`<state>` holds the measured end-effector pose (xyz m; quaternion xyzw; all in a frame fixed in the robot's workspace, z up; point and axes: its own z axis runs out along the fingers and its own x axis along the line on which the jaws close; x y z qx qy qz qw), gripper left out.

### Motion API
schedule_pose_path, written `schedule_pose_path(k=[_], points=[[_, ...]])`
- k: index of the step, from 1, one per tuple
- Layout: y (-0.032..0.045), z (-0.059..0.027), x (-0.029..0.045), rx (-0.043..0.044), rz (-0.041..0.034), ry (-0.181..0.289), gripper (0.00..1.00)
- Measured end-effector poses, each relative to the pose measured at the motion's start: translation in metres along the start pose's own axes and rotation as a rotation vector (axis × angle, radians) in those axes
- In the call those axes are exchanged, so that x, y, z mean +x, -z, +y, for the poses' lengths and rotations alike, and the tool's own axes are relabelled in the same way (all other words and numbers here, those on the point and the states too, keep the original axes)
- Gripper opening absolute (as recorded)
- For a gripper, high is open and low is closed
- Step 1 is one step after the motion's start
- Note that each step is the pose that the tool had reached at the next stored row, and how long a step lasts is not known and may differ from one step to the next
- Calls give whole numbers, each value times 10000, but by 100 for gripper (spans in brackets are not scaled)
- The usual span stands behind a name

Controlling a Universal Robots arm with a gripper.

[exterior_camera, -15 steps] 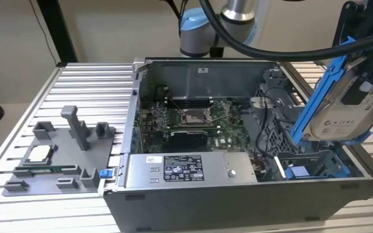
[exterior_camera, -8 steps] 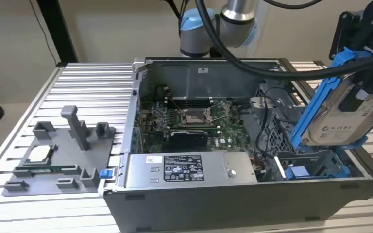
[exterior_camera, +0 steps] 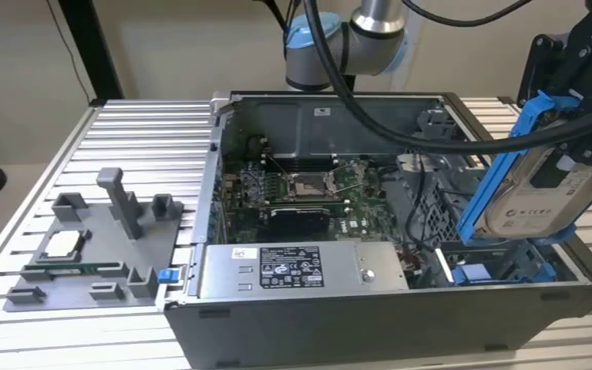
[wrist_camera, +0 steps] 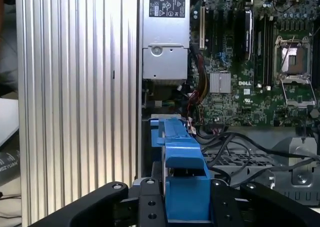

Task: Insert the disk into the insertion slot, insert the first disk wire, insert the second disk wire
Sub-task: 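Insert the disk into the insertion slot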

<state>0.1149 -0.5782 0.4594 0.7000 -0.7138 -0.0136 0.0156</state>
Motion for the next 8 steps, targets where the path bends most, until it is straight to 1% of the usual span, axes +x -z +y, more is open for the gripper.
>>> schedule_pose_path(k=[8], points=[[-130,-36,-1,-13,-14,-7,0]])
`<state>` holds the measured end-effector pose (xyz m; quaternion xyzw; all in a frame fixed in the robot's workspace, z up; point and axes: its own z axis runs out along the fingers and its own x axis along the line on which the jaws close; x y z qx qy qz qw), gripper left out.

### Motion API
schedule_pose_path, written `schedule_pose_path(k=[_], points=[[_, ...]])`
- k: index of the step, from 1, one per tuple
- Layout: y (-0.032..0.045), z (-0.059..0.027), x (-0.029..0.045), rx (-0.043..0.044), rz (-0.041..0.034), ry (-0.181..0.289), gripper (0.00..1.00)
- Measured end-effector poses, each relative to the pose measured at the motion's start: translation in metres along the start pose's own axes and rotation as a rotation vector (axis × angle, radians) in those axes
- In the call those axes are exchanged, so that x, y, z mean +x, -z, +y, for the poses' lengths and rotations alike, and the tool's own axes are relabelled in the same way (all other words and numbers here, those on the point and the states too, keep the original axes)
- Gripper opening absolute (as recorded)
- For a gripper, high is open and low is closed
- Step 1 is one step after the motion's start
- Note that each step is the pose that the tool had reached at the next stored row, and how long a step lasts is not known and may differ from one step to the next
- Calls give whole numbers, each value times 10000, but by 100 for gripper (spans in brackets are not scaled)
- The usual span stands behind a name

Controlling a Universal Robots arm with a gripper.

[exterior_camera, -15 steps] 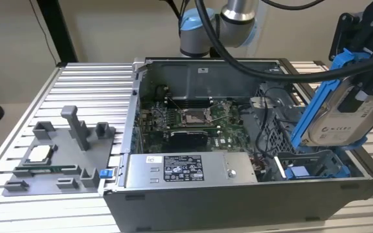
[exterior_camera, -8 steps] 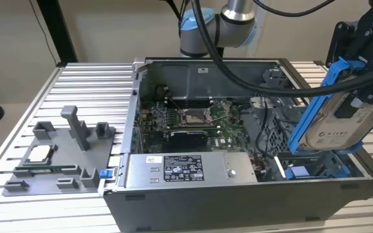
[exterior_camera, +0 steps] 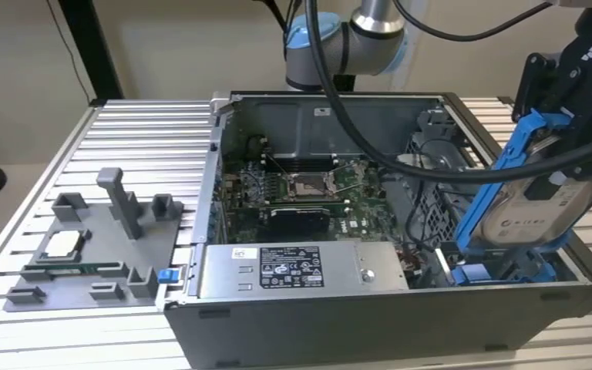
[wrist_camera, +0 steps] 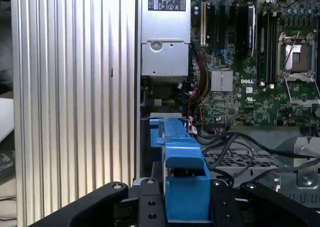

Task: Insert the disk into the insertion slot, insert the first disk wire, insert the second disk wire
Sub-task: 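Insert the disk into the insertion slot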

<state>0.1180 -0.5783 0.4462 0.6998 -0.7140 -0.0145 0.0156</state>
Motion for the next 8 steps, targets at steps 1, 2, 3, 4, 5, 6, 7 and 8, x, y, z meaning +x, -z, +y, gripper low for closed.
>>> schedule_pose_path(k=[1,2,3,4,5,6,7,8], points=[[-13,-2,0,-4,-3,0,0],[-26,-5,0,-9,-9,0,0],[-38,-7,0,-14,-17,0,0],[-50,-9,0,-18,-26,-1,0],[-61,-12,0,-23,-36,-1,0],[-71,-17,0,-29,-52,-1,0],[-79,-21,0,-36,-71,-2,0],[-87,-25,0,-44,-96,-4,0]])
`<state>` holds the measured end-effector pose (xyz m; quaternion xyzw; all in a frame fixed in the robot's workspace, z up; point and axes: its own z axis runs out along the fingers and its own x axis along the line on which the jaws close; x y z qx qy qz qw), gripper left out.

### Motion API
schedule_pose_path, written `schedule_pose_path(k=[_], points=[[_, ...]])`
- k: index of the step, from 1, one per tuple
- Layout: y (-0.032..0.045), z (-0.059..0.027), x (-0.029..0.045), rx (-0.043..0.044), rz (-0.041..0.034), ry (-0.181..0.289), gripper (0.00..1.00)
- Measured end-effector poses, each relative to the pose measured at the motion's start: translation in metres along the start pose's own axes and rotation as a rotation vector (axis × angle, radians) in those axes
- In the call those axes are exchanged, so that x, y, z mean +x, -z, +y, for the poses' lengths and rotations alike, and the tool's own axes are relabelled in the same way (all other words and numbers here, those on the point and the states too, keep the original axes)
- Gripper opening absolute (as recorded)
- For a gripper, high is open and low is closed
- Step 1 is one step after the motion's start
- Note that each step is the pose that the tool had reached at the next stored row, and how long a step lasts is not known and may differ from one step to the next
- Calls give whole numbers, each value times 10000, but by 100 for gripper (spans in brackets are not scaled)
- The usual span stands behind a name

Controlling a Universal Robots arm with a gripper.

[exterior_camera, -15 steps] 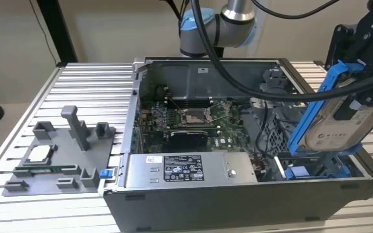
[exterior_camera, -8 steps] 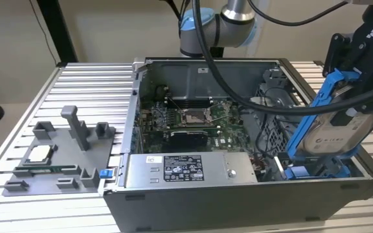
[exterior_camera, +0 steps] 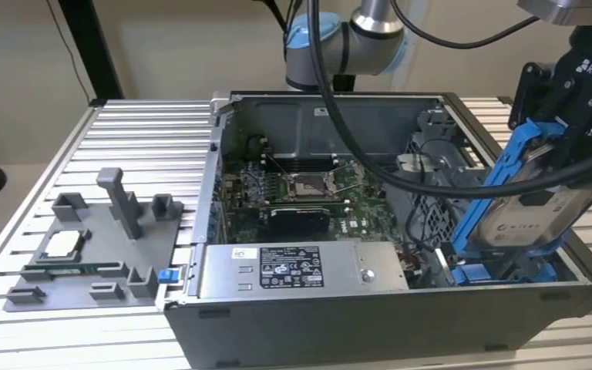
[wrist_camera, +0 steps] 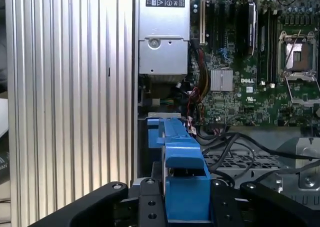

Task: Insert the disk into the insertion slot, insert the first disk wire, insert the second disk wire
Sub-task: 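Insert the disk into the insertion slot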

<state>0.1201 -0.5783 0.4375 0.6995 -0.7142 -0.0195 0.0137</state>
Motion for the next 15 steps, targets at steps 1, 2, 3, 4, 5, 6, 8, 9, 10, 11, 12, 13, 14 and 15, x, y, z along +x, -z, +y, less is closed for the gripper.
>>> schedule_pose_path(k=[1,2,3,4,5,6,8,9,10,11,12,13,14,15], points=[[-7,-6,0,-6,-26,-1,0],[-18,-10,0,-8,-60,-1,0],[-28,-13,0,-9,-91,-2,0],[-34,-14,0,-10,-113,-1,0],[-34,-14,0,-10,-113,-2,0],[-34,-14,0,-10,-113,-1,0],[-34,-15,0,-10,-113,0,0],[-34,-15,-1,-10,-114,0,0],[-34,-15,0,-10,-114,0,0],[-34,-15,0,-10,-114,1,0],[-34,-15,0,-10,-114,1,0],[-34,-15,0,-11,-114,1,0],[-34,-15,0,-10,-114,1,0],[-34,-15,0,-10,-114,2,0]])
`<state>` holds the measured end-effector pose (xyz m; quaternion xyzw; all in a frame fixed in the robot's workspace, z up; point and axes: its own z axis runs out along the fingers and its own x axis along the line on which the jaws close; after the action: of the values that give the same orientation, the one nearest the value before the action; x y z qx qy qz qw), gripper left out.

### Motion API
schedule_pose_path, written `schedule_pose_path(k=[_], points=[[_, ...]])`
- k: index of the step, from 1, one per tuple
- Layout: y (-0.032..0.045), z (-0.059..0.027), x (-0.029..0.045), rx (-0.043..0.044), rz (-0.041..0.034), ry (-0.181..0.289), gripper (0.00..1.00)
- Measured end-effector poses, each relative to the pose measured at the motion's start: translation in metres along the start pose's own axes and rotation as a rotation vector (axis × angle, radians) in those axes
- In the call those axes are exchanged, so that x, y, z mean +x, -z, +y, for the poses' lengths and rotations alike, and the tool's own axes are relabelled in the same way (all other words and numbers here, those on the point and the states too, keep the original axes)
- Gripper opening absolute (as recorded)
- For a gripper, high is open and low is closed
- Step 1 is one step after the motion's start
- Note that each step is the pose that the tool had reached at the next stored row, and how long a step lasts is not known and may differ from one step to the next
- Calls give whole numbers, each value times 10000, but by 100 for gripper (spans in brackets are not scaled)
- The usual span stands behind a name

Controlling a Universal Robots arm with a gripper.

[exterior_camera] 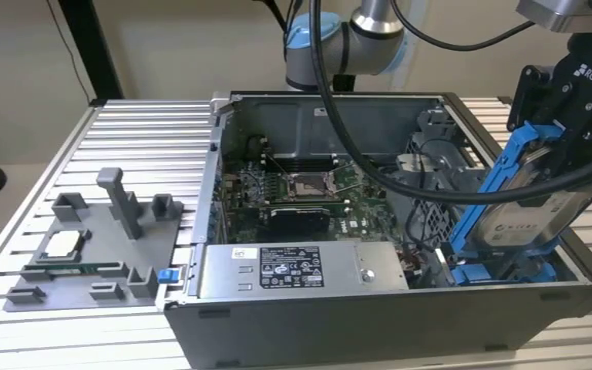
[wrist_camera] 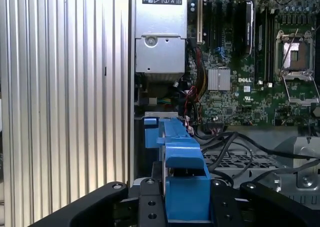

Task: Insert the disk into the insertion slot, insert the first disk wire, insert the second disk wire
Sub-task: 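Insert the disk into the insertion slot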

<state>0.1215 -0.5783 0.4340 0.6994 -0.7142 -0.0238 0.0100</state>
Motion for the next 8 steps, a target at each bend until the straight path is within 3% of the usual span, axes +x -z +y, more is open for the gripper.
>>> schedule_pose_path(k=[8], points=[[-12,-1,0,0,-19,2,0]])
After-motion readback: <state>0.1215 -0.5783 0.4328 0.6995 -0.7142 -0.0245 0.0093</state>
